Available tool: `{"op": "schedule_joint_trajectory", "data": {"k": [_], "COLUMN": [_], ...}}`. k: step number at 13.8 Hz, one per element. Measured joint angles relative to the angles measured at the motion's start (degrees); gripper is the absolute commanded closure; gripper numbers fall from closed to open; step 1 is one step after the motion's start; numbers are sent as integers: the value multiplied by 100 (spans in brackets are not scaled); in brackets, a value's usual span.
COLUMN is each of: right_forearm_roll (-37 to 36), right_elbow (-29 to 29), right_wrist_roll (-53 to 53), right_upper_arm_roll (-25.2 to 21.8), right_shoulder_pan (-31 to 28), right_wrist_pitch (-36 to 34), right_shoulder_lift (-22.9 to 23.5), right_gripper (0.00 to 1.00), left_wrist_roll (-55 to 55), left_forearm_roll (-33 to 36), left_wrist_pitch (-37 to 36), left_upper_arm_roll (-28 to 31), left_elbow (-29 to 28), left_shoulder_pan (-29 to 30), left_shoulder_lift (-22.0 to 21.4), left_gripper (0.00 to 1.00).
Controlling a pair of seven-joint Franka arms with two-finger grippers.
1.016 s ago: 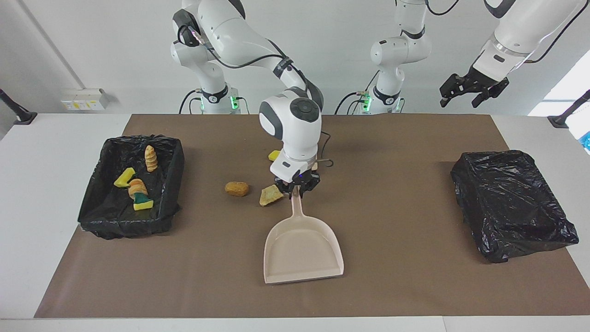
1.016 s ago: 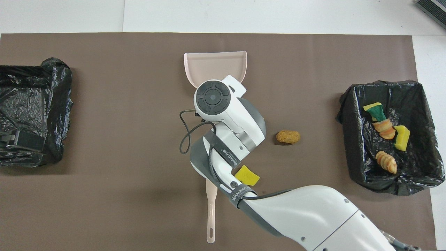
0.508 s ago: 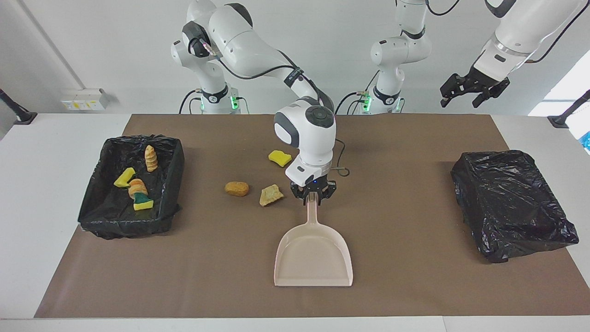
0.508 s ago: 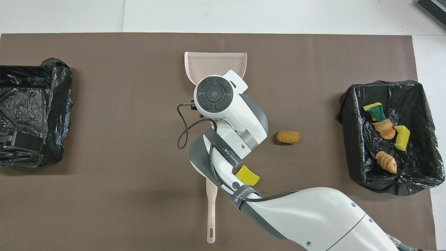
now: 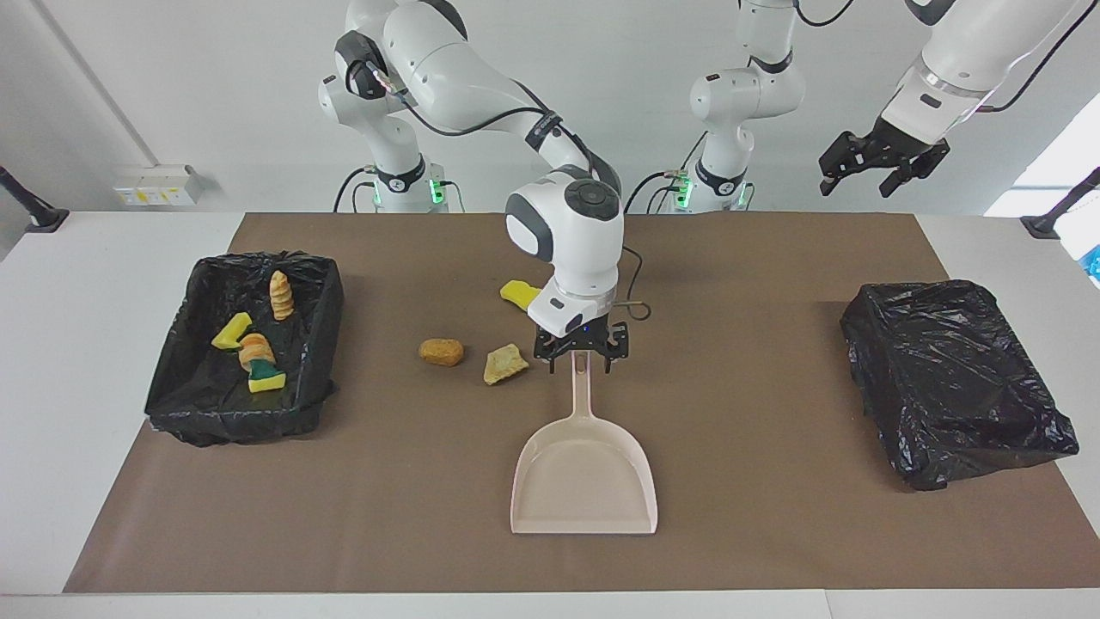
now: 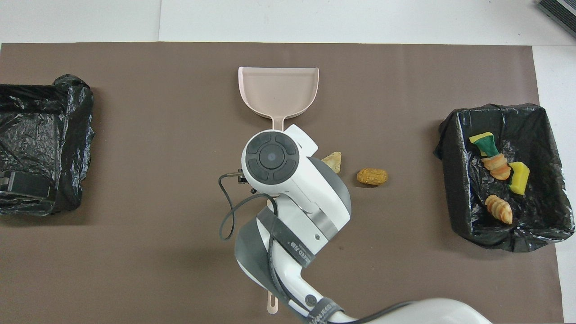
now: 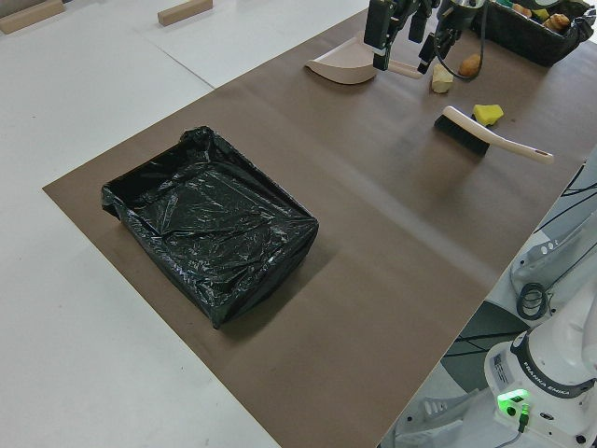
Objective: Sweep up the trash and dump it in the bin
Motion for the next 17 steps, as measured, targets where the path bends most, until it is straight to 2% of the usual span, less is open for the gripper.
{"op": "schedule_joint_trajectory", "data": {"k": [3,6,8,12,15,16,17], "right_forearm_roll": [134,532,607,627,962,1050,1072], "right_elbow": [-1199,-2441,-3076,-3513,-3542,-3545,-3545], "right_wrist_roll": [463,876,1173,1373,1373,1373,1373], "right_upper_arm_roll": [14,26,26,26,28,30,32], "right_shoulder_pan": [386,723,849,951,1061,1118,1148], "right_wrist_pitch": [159,952,1368,1557,1557,1557,1557], "right_shoulder_lift": [-774,-1389,-1631,-1676,-1686,-1691,-1696], "right_gripper": [0,0,4,9,19,27,40], "left_wrist_roll": [0,0,0,-1,-5,-2,-1], "left_forearm_roll": [107,140,140,140,141,141,141], "left_wrist_pitch": [-7,19,24,24,26,32,37], "left_upper_arm_roll": [-7,-1,-1,13,84,91,89], "left_elbow": [10,97,88,52,52,52,52], "left_shoulder_pan": [-76,-83,-95,-114,-111,-111,-112], "left_shoulder_lift": [-13,-79,-112,-116,-116,-116,-116], "left_gripper": [0,0,0,0,0,0,0]}}
